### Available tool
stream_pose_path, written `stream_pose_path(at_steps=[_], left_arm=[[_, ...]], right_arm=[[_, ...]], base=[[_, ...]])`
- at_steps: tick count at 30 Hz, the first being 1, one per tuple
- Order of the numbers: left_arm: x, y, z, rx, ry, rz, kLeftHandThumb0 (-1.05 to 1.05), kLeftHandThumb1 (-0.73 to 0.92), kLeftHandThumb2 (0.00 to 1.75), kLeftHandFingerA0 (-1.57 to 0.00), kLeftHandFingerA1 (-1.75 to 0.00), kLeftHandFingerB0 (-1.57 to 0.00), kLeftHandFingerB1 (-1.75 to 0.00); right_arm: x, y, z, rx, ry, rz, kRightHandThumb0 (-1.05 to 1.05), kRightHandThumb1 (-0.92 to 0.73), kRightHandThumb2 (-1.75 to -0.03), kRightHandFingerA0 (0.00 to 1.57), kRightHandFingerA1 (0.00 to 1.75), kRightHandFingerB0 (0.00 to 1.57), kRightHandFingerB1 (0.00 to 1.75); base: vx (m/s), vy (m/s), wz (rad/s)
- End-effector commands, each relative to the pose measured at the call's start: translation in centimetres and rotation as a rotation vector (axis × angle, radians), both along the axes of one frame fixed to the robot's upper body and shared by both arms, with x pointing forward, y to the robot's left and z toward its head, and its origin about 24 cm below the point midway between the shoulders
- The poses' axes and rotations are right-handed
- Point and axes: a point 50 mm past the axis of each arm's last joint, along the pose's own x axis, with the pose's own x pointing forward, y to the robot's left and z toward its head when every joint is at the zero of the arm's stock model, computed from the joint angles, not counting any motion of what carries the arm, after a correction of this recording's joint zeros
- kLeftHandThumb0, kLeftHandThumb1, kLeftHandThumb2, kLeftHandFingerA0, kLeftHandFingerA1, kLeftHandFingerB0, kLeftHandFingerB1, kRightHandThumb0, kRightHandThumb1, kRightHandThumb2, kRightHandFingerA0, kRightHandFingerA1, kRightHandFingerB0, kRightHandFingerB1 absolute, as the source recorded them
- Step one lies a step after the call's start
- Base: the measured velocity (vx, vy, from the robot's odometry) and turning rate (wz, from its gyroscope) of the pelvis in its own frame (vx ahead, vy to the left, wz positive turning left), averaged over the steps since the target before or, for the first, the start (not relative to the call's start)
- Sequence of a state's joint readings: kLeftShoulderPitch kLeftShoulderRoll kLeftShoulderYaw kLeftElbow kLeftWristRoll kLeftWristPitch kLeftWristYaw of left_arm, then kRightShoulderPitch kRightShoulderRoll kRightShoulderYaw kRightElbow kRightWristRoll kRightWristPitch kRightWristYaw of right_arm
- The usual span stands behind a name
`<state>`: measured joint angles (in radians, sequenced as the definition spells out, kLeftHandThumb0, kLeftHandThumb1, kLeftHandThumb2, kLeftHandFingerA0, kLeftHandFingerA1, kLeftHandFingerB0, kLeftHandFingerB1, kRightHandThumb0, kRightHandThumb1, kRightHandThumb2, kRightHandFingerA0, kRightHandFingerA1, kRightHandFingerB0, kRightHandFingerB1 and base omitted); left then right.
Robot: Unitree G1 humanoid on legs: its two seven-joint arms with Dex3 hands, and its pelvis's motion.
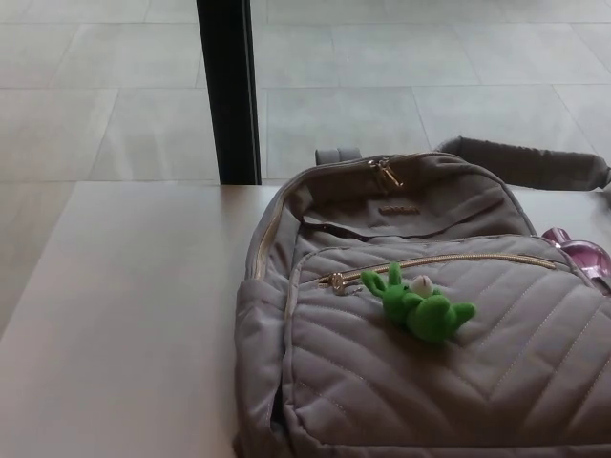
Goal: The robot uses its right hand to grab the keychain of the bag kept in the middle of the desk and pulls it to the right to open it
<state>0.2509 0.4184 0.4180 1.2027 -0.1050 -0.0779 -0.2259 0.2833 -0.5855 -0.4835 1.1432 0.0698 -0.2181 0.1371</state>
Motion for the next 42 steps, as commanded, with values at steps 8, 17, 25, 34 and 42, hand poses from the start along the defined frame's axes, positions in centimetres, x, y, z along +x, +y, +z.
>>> stream_pose_path(at_steps=[8,17,25,34,42], left_arm=[[1.0,0.3,0.3,-0.051,-0.086,0.011,-0.44,0.66,0.59,-0.46,-0.51,-0.36,-0.38],[1.2,0.0,0.1,-0.032,-0.118,0.033,-0.50,0.49,0.81,-0.46,-0.60,-0.37,-0.51],[2.2,-0.2,0.0,-0.015,-0.125,-0.007,-0.48,0.66,0.60,-0.59,-0.55,-0.56,-0.43],[2.3,-0.1,0.2,-0.012,-0.100,-0.052,-0.49,0.69,0.60,-0.54,-0.54,-0.48,-0.42],[2.2,-0.3,-0.1,-0.013,-0.102,-0.007,-0.45,0.66,0.60,-0.57,-0.60,-0.51,-0.44]], right_arm=[[9.9,-2.9,8.7,-0.046,-0.707,-0.063,-0.79,-0.65,-0.59,0.46,0.60,0.19,0.39],[19.3,2.5,20.1,-0.090,-1.156,0.305,-0.74,-0.61,-0.59,0.70,0.78,0.32,0.38],[23.0,11.3,26.8,-0.087,-1.232,0.724,-0.77,-0.48,-0.86,0.23,0.53,0.12,0.40],[25.0,19.7,27.0,-0.048,-1.157,1.083,-0.74,-0.47,-0.83,0.24,0.53,0.18,0.41],[25.4,24.5,23.9,-0.143,-0.867,1.375,-0.79,-0.67,-0.61,0.36,0.50,0.23,0.30]], base=[[0.00,0.000,0.00],[0.00,0.000,0.00],[0.00,0.000,0.00],[0.00,0.000,0.00],[0.00,0.000,0.00]])
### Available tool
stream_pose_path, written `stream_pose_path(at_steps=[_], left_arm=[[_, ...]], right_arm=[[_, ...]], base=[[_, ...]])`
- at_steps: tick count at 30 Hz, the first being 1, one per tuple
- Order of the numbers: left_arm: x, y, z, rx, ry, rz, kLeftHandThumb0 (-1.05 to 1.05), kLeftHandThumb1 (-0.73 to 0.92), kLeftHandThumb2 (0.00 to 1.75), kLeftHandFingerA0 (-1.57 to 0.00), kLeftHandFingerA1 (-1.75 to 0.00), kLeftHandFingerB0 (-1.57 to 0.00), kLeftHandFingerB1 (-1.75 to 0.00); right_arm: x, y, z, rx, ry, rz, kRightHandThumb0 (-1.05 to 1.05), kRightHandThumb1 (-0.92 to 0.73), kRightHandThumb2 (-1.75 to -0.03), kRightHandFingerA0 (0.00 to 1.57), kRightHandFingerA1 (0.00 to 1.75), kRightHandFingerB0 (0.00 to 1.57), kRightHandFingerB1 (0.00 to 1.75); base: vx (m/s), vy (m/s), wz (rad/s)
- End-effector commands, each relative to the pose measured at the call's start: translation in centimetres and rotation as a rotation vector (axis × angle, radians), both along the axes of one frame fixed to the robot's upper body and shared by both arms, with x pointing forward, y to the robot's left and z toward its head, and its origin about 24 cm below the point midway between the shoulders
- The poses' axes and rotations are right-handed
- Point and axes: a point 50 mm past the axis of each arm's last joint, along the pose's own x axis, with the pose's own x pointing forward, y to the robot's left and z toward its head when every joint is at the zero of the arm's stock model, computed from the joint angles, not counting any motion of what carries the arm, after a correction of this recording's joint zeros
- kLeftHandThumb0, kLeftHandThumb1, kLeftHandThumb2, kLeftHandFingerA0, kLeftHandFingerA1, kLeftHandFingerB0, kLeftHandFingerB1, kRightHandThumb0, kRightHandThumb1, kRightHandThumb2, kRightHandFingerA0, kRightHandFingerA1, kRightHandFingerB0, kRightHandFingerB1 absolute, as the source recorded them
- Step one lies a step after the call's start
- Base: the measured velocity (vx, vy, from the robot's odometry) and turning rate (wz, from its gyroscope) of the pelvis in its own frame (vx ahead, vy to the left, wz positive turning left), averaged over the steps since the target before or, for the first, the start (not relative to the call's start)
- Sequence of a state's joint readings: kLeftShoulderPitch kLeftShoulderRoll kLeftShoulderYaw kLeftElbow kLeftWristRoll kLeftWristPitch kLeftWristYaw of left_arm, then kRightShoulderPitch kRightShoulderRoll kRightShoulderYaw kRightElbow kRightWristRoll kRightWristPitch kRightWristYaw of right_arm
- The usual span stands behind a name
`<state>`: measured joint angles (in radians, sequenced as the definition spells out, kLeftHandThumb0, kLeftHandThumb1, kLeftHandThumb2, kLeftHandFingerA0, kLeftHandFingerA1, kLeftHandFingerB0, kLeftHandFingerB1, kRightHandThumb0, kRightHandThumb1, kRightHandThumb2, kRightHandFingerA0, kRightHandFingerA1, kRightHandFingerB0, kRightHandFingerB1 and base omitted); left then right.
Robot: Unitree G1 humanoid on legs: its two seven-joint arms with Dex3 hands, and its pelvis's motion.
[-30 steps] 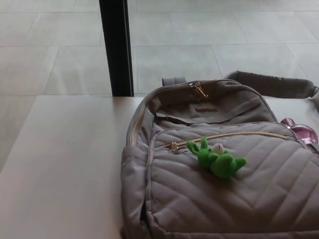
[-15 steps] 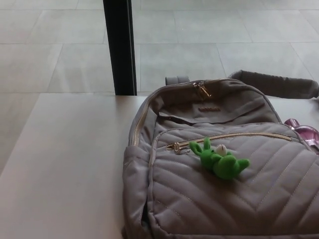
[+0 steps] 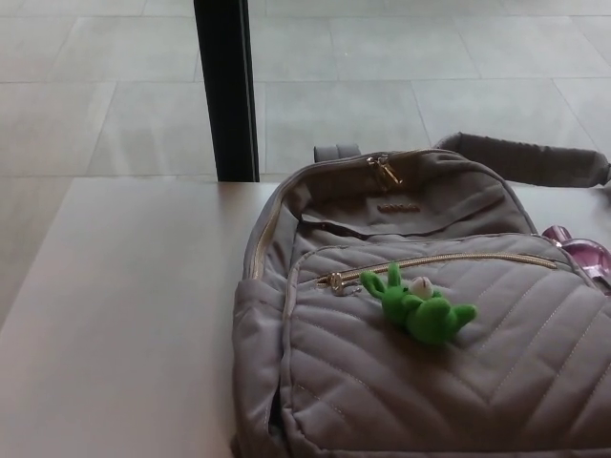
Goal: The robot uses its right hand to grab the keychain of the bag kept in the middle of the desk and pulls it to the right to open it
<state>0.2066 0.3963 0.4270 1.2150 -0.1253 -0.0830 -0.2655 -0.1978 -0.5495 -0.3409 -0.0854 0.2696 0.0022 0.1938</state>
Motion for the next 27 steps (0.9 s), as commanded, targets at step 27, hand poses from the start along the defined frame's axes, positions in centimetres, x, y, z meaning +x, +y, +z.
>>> stream_pose_path(at_steps=[27], left_arm=[[0.9,1.3,1.1,0.115,-0.003,-0.086,-0.45,0.70,0.61,-0.65,-0.58,-0.55,-0.45]], right_arm=[[-0.3,14.7,-3.1,-0.548,0.325,0.501,-0.75,-0.65,-0.60,0.42,0.62,0.34,0.36]], base=[[0.00,0.000,0.00]])
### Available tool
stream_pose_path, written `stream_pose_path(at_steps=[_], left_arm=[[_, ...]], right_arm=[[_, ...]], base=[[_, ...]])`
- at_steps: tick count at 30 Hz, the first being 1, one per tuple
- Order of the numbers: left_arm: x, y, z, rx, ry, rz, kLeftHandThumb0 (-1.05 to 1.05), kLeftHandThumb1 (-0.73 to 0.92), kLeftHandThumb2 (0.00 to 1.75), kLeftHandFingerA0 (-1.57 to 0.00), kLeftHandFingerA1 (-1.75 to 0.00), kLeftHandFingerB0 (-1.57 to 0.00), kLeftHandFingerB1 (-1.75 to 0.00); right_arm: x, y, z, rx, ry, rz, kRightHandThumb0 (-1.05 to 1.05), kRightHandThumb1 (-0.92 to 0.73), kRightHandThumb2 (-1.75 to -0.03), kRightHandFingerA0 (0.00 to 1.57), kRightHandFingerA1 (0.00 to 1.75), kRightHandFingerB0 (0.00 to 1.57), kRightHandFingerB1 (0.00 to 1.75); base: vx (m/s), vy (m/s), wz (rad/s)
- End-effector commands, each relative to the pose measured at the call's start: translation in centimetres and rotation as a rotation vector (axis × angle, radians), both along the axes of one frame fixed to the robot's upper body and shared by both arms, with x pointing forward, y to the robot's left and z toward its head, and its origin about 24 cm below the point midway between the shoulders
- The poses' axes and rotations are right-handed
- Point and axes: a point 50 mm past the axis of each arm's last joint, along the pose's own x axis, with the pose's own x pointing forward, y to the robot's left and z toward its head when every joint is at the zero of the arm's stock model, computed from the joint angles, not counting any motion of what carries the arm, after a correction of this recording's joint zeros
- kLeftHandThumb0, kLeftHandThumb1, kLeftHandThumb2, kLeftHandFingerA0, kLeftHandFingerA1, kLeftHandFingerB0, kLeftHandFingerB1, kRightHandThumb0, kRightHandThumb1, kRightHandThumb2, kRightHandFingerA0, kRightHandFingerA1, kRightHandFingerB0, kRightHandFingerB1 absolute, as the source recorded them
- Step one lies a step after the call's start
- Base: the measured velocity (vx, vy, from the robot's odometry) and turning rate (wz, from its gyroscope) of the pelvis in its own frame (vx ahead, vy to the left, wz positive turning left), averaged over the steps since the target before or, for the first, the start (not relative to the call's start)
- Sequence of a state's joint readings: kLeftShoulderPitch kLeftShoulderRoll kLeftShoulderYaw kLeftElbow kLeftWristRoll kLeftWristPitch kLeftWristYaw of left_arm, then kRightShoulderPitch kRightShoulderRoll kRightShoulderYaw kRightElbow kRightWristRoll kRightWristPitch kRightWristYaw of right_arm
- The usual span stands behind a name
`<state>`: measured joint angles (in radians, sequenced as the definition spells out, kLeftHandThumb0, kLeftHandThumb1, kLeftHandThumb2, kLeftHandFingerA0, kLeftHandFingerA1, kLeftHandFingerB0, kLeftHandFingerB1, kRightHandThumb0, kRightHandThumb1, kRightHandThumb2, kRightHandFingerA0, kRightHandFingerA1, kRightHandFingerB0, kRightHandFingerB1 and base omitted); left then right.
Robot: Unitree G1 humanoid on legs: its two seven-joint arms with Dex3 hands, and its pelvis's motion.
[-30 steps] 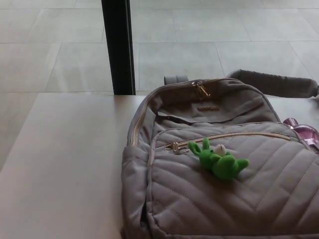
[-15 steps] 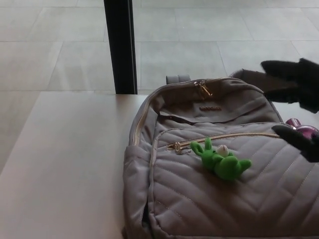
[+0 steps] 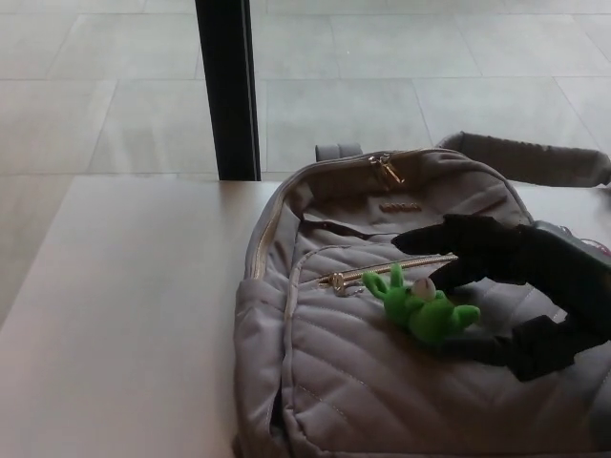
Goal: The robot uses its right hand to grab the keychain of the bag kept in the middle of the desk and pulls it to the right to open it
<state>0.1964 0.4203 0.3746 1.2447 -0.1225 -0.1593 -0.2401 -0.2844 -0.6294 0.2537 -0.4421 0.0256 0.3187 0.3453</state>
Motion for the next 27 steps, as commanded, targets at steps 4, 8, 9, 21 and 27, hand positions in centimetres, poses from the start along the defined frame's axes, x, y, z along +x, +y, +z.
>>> stream_pose_path(at_steps=[4,8,9,21,27], left_arm=[[0.5,0.8,0.7,0.048,-0.014,0.003,-0.47,0.69,0.61,-0.65,-0.60,-0.55,-0.46],[0.4,0.8,0.6,0.056,-0.004,-0.001,-0.47,0.70,0.61,-0.65,-0.56,-0.55,-0.45],[0.4,0.8,0.6,0.063,0.001,-0.005,-0.47,0.70,0.61,-0.65,-0.56,-0.55,-0.45],[0.1,0.7,0.6,-0.005,-0.007,-0.028,-0.48,0.71,0.61,-0.55,-0.54,-0.45,-0.41],[-0.1,0.6,0.5,-0.010,-0.005,-0.033,-0.50,0.57,0.89,-0.54,-0.65,-0.41,-0.54]], right_arm=[[-1.0,0.9,0.6,-0.131,-0.069,0.044,-0.77,-0.67,-0.61,0.44,0.61,0.35,0.35],[-1.2,0.9,0.5,-0.186,-0.090,0.050,-0.80,-0.70,-0.62,0.44,0.56,0.34,0.35],[-1.3,0.9,0.4,-0.205,-0.101,0.050,-0.80,-0.70,-0.62,0.44,0.56,0.34,0.35],[-1.2,0.4,-0.5,-0.395,-0.212,0.011,-0.75,-0.64,-0.60,0.63,0.71,0.35,0.40],[-1.1,0.1,-0.7,-0.411,-0.207,-0.009,-0.70,-0.65,-0.59,0.63,0.74,0.35,0.40]], base=[[0.00,0.000,0.00],[0.00,0.000,0.00],[0.00,0.000,0.00],[0.00,0.000,0.00],[0.00,0.000,0.00]])
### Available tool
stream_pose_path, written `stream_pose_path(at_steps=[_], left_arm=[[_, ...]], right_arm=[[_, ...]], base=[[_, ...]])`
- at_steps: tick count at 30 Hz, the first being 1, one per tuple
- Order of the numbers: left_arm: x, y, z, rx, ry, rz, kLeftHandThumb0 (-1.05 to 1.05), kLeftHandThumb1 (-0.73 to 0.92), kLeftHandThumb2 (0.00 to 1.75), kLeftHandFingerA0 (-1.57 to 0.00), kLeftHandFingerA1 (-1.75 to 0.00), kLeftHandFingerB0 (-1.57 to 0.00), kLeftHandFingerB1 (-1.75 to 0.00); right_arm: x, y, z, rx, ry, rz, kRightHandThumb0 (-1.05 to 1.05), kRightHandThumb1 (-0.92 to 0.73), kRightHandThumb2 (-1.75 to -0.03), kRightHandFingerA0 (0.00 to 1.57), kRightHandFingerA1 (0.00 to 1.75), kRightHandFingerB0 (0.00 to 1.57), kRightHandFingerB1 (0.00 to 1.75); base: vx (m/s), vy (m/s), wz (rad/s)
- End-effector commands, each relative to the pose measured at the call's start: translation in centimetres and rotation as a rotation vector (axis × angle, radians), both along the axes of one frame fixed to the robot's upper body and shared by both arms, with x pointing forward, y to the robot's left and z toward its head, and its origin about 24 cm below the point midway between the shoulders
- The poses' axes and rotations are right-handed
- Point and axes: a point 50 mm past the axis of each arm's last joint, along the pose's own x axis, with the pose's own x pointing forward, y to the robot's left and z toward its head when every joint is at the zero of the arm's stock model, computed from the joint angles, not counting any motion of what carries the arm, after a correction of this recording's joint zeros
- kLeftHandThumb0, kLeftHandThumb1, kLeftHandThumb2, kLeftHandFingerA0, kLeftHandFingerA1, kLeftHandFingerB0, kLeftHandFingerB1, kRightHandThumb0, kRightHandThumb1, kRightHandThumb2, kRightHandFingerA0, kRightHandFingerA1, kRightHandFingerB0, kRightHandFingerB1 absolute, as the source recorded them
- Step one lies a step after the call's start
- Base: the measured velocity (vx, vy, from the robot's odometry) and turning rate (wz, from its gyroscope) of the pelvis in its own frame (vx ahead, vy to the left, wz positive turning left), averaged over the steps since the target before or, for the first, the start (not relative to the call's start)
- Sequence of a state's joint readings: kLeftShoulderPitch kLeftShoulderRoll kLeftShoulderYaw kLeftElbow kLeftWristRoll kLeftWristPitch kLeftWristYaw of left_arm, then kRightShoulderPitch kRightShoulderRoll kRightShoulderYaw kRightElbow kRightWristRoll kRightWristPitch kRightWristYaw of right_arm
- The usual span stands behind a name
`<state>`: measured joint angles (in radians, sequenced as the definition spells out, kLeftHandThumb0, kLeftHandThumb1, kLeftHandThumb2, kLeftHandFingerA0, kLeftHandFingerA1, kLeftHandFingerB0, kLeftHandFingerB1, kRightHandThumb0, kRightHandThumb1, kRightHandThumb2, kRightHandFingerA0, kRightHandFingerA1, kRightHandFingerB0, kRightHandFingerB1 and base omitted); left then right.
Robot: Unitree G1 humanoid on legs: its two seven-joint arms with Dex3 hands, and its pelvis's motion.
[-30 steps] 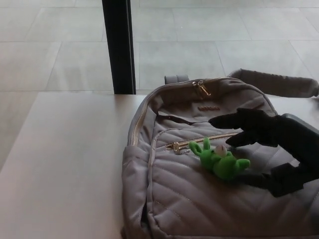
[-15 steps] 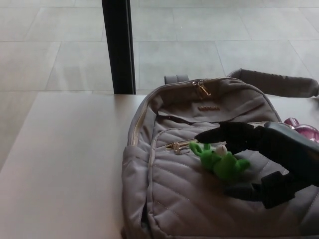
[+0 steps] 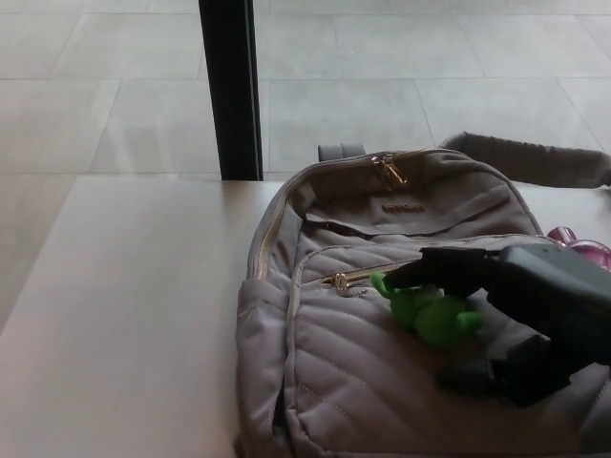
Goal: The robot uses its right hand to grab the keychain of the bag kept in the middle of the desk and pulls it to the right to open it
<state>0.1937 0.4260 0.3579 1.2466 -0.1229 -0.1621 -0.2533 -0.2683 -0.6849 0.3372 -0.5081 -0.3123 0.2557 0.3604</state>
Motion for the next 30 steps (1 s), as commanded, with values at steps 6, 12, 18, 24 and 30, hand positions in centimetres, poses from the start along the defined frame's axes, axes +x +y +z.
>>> stream_pose_path(at_steps=[6,12,18,24,30], left_arm=[[-0.4,0.3,0.3,-0.017,-0.015,0.002,-0.48,0.70,0.61,-0.63,-0.60,-0.50,-0.41],[-0.4,0.1,0.3,-0.029,-0.018,-0.019,-0.48,0.70,0.61,-0.60,-0.58,-0.49,-0.42],[-0.9,-0.1,0.1,-0.002,0.026,-0.081,-0.50,0.71,0.61,-0.58,-0.49,-0.47,-0.40],[-1.0,-0.5,-0.3,-0.045,0.014,-0.030,-0.48,0.70,0.61,-0.58,-0.50,-0.47,-0.40],[-0.8,-0.5,-0.2,-0.039,0.000,-0.065,-0.47,0.71,0.61,-0.62,-0.54,-0.50,-0.41]], right_arm=[[0.0,-0.6,-1.1,-0.082,0.014,-0.035,-0.72,-0.66,-0.60,0.69,0.76,0.38,0.39],[0.1,-0.4,-1.3,-0.051,0.012,-0.040,-0.64,-0.64,-0.59,0.84,1.04,0.44,0.45],[0.0,-0.3,-1.6,-0.057,0.026,-0.051,-0.43,-0.65,-0.60,1.10,1.02,0.64,0.45],[-0.1,-0.7,-2.4,-0.094,-0.016,-0.051,-0.25,-0.59,-0.82,1.00,1.75,0.88,0.56],[0.4,-1.4,-2.9,-0.177,-0.071,-0.059,-0.23,-0.54,-0.93,0.98,1.73,0.92,0.63]], base=[[0.00,0.000,0.00],[0.00,0.000,0.00],[0.00,0.000,0.00],[0.00,0.000,0.00],[0.00,0.000,0.00]])
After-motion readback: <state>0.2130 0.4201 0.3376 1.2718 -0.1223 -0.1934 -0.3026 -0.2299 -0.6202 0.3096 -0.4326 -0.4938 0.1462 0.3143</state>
